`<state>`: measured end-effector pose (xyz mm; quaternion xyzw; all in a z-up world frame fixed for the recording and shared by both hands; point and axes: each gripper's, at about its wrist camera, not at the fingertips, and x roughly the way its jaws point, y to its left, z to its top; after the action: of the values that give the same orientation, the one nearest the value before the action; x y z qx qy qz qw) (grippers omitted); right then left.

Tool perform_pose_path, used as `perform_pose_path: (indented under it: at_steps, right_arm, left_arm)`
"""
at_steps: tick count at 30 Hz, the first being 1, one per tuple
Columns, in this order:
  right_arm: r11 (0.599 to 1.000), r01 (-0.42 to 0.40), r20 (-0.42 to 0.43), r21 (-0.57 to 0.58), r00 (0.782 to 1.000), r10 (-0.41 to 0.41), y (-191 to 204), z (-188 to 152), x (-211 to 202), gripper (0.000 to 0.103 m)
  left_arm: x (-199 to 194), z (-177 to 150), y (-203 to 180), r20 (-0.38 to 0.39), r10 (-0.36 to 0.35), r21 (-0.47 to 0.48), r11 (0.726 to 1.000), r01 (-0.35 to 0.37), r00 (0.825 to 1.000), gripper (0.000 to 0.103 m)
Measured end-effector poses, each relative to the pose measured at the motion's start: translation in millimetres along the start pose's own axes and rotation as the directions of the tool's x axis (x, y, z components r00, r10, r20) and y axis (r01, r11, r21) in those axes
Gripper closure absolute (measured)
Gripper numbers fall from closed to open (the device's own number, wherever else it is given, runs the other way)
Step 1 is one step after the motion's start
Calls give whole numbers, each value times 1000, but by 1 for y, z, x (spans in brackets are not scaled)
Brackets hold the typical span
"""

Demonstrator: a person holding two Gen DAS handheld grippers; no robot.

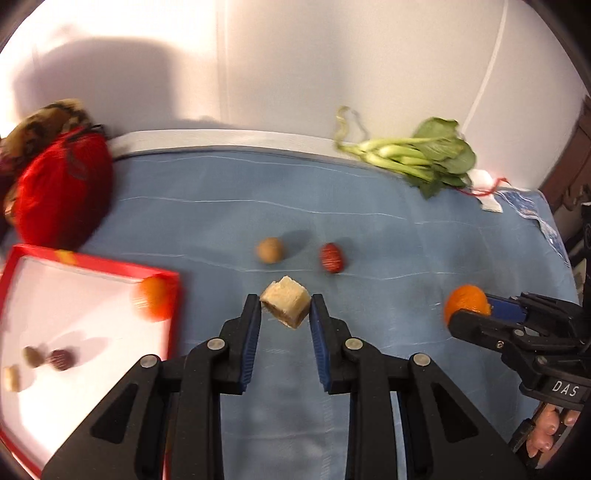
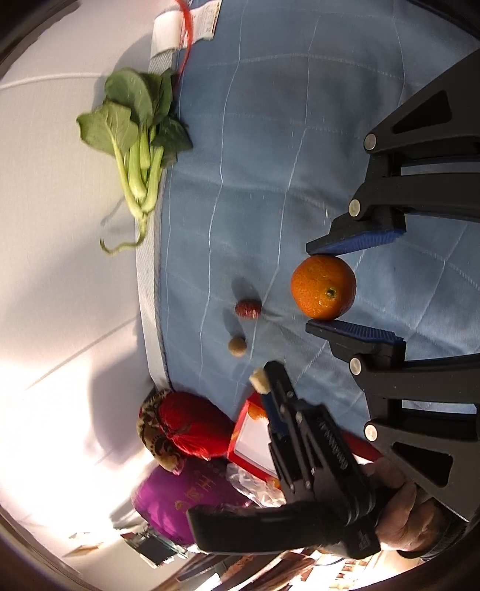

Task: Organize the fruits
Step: 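Carry the mandarin and white chunk over the tray and open both tools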

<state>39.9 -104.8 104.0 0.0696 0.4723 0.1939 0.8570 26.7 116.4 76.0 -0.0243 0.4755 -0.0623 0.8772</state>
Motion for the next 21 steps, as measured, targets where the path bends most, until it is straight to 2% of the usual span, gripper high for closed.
perform_pose_path:
  at_steps: [2, 6, 9, 13, 16, 21]
  right_arm:
    - [999, -15, 3, -29, 1000, 15, 17, -2, 5, 67]
    - [992, -94, -1, -86, 996, 95, 61, -6, 19, 67]
    - [977, -140, -19, -161, 990, 138, 106, -13, 34, 67]
    - [955, -214, -66, -205, 977, 204, 164, -23, 62, 67]
    - [937, -232, -92, -261, 972, 215, 201, -29, 77, 67]
    - [925, -242, -178, -293, 964, 196, 237, -43, 112, 67]
  left_arm:
    - [-12, -4, 27, -1, 15, -55, 998, -15, 1000, 79]
    - [-36, -14, 80, 12, 98, -147, 985, -95, 995, 79]
    - [-42, -21, 116, -13, 153, -213, 965, -152, 988, 79]
    - [-43, -33, 154, -58, 186, -296, 935, -195, 981, 79]
    - [-44, -40, 173, -80, 217, -323, 918, -231, 973, 79]
    - [-43, -50, 197, -112, 216, -373, 896, -243, 970, 79]
